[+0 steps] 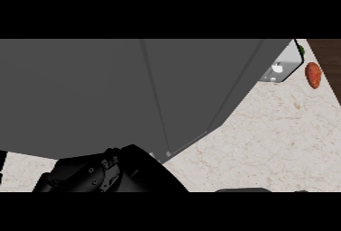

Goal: Pick up the wine, place it into the cabinet and close the cabinet

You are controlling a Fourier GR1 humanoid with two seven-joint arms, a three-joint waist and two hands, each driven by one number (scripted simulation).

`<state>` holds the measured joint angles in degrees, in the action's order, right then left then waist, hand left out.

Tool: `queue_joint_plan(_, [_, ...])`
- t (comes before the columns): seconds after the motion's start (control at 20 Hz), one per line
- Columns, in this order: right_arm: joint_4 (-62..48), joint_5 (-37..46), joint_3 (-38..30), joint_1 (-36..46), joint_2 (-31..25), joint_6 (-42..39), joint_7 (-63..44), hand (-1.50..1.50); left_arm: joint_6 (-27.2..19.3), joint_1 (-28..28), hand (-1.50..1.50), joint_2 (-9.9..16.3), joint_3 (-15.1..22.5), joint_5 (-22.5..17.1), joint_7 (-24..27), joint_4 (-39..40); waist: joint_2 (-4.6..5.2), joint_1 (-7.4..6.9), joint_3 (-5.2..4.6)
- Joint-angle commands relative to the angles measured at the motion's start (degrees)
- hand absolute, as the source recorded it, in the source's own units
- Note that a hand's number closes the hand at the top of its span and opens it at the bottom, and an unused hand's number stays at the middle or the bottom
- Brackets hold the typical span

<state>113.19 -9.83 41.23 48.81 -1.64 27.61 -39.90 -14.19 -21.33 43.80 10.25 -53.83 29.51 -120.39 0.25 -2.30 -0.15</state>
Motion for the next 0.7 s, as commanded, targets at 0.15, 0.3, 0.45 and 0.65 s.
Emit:
queue_joint_plan(0.15, [-21.04, -5.62, -8.39, 16.44, 1.60, -0.55, 7.95, 1.50, 0.49, 0.63, -1.50, -3.29, 0.98, 2.68, 1.05, 2.08, 0.00, 0.18, 0.04])
queue_joint_plan(0.3, [-26.29, -1.93, -10.43, 18.70, 1.62, -4.70, 9.67, 1.50, -0.27, -1.35, -1.50, -1.53, -2.45, 0.81, -1.72, -1.82, -0.17, 0.46, 0.11])
queue_joint_plan(0.45, [-32.45, -1.76, -15.20, 24.21, 1.05, -5.42, 9.03, 1.50, 0.05, -0.42, -1.50, -3.19, -1.89, 2.33, -1.00, 0.45, -0.15, 0.84, 0.08])
queue_joint_plan(0.65, [-37.65, -3.98, -18.90, 23.09, 0.19, -9.10, 11.98, 1.50, 2.36, -1.21, -1.50, -3.79, -4.36, 2.48, -0.97, 1.03, -0.21, 1.08, 0.10])
